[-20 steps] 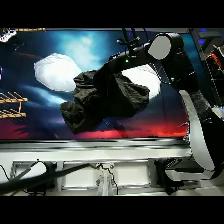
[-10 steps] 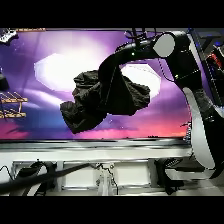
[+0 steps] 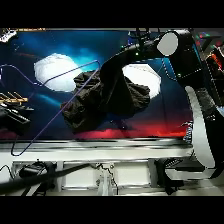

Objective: Fold the clothes and pants, and hang the long-sleeved shirts on hangers.

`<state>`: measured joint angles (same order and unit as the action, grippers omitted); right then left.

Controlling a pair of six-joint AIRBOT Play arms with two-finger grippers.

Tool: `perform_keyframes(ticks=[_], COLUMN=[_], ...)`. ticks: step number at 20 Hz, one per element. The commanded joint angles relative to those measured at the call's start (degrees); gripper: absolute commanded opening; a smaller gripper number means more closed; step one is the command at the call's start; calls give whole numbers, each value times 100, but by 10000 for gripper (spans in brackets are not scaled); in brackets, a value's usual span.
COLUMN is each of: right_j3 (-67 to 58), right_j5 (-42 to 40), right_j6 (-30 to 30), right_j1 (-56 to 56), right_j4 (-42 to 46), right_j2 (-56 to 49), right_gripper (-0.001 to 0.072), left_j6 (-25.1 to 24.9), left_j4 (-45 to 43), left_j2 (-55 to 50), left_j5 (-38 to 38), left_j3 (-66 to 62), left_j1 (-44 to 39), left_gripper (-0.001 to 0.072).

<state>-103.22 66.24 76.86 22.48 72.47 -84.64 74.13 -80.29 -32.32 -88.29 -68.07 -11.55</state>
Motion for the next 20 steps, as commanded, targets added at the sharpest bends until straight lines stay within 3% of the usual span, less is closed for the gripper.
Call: perform_keyframes(ticks=[1, 13, 16, 20], right_j3=[0, 0, 0, 0], right_j5=[308, 726, 885, 1067], right_j6=[0, 2, 0, 0], right_j1=[-4, 7, 7, 7], right_j4=[-9, -247, -533, -715], right_j2=[2, 479, 656, 914], right_gripper=[31, 31, 31, 31], left_j6=[0, -33, -911, -2323], left_j4=[144, 92, 533, 2085], left_j2=[-190, -1788, -2225, -2940], left_j5=[-68, 1021, 1851, 3060], left_j3=[2, 2, 0, 0], left_j1=[-424, -643, -955, -1069], left_gripper=[12, 12, 12, 11])
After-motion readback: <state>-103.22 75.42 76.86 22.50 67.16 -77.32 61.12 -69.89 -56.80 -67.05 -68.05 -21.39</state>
